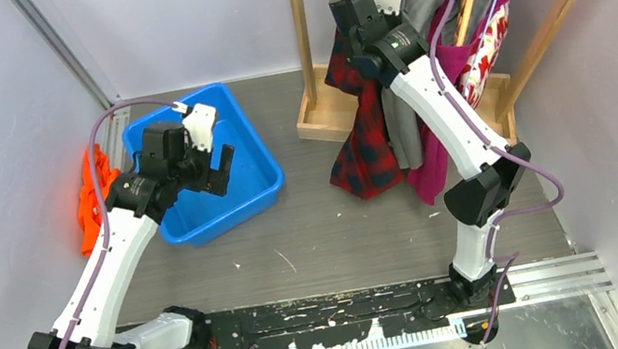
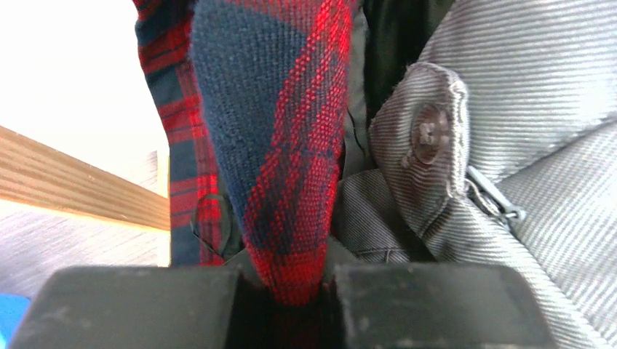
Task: Remove the skirt from the hanger
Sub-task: Pick up the hanger from the clothesline.
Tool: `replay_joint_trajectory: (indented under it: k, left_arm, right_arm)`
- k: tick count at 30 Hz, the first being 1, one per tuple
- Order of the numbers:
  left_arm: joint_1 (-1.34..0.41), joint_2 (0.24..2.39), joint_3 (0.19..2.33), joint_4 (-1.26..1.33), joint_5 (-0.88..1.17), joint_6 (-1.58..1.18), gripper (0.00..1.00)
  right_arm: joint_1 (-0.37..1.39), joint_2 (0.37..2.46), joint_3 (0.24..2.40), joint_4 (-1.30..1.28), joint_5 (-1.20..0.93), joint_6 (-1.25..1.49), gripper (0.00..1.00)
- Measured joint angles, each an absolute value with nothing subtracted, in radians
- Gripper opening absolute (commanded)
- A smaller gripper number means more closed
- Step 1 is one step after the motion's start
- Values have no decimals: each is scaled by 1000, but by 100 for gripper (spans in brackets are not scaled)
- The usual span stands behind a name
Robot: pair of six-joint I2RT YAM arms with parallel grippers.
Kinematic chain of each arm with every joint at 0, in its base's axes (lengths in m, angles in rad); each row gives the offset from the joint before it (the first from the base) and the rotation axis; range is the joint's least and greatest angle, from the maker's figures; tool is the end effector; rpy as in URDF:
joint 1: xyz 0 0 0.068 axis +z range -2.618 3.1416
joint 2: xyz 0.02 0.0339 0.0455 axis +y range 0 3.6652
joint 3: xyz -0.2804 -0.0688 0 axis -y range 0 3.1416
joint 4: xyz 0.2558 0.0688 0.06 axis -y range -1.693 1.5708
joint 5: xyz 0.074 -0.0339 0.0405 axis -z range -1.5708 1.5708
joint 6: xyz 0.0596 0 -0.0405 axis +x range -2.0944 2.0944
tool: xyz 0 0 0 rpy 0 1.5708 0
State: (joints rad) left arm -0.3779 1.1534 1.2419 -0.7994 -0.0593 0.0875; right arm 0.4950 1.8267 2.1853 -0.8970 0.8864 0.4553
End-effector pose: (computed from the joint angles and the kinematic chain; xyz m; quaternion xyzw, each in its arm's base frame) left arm 0.2402 -0.0915 0.3651 0.1975 0.8869 -0.0336 0.4162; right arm 0.3786 0.1519 0.4735 0.1960 0.7897 -0.1277 0.5671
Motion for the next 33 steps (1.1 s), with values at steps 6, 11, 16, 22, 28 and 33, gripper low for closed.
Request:
replay_joint_trajectory:
  k: [6,11,16,22,28,33]
  left_arm:
    - [-378,1153,1240,-798,-59,87,99]
    - [-379,1153,1240,-797,-59,87,99]
    - [-379,1155,1240,-797,-59,87,99]
    - [-380,1166,1240,-796,-59,87,98]
    - [-380,1176,1240,-795,-59,87,98]
    - [-380,1201,1256,-799,-59,87,97]
  right_arm:
    - [495,1812,2155,-862,881,371,1]
    - [506,1797,2144,-838,877,261,1]
    - [570,1789,2158,-792,876,101,1]
    - [595,1771,2202,-756,873,-7,1]
    - [607,1729,2234,-726,864,-59,1]
    - [615,1641,2136,-751,815,2,1]
